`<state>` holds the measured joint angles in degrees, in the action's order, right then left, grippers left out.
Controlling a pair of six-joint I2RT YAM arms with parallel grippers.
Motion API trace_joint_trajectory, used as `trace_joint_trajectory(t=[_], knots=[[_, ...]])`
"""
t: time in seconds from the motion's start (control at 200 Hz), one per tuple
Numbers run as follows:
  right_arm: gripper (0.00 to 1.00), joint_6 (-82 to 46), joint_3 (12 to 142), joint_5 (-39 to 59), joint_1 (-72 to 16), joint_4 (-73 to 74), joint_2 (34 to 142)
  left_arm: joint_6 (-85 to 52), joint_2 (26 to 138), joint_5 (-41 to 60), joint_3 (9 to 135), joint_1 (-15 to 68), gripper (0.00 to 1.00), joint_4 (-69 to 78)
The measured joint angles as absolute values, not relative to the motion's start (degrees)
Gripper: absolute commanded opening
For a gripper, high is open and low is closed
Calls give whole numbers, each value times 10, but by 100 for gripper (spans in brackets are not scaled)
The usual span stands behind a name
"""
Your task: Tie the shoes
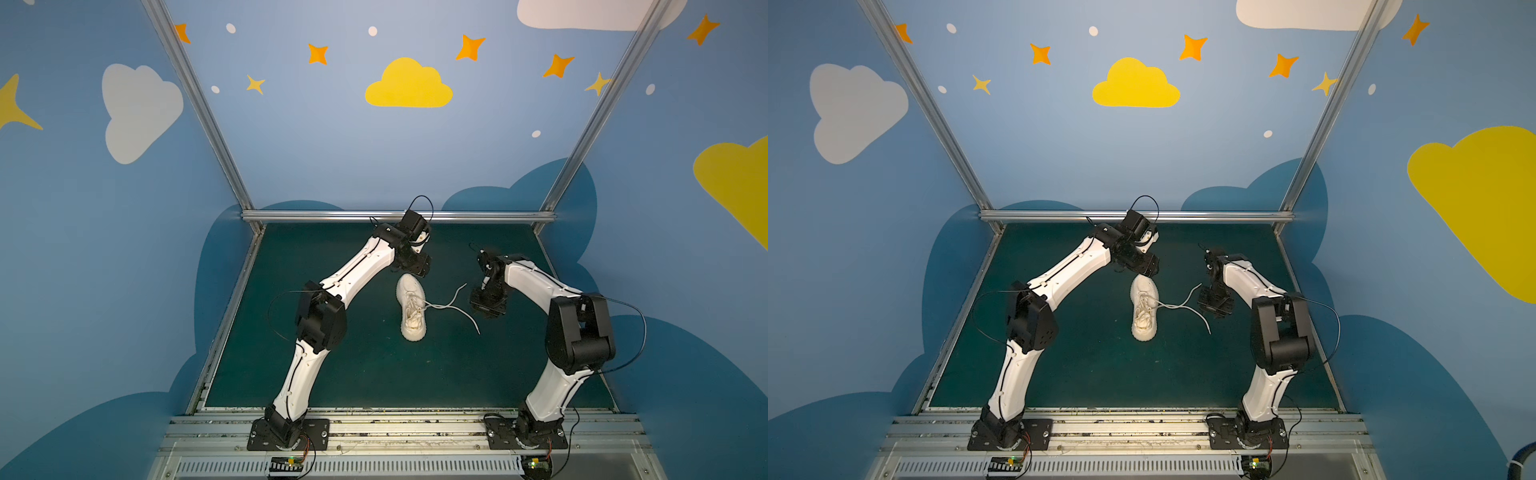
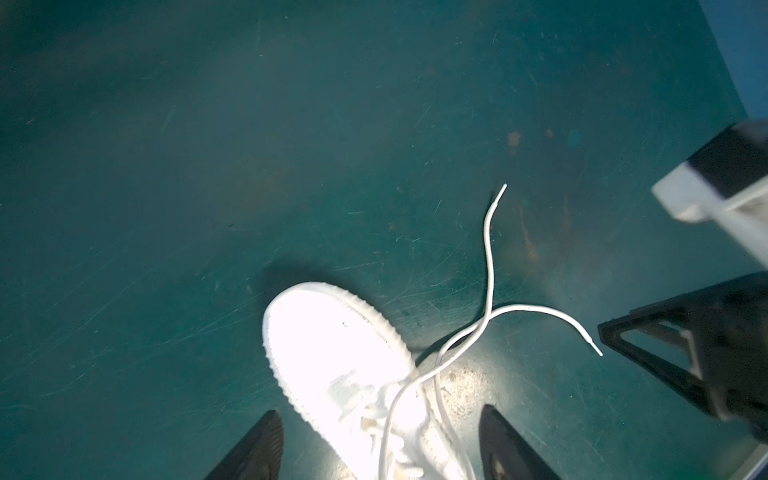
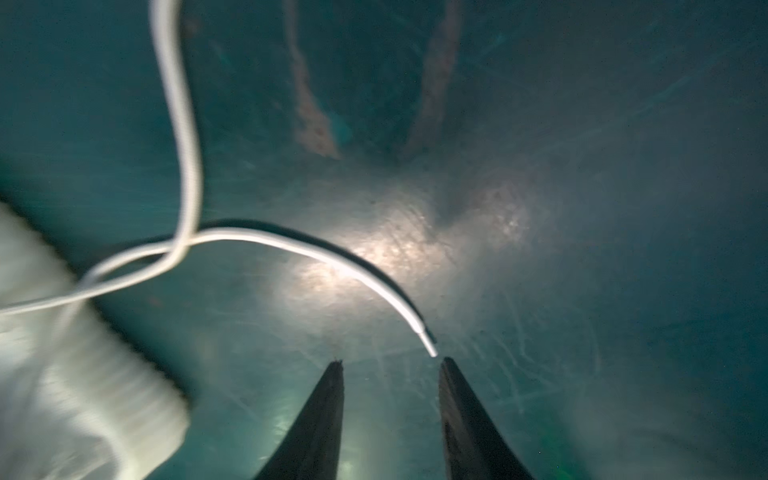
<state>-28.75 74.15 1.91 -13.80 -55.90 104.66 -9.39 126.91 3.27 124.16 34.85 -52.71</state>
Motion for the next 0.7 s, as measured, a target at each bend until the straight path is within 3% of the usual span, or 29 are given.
trace_joint_trajectory(t=[0.32,0.701], knots=[[30,-260,741,28,-149,-564,1087,-95,1221,35,1132,327,74,-486],[18,-237,741,29,-151,-554,1114,-97,1220,35,1109,328,73,-474]])
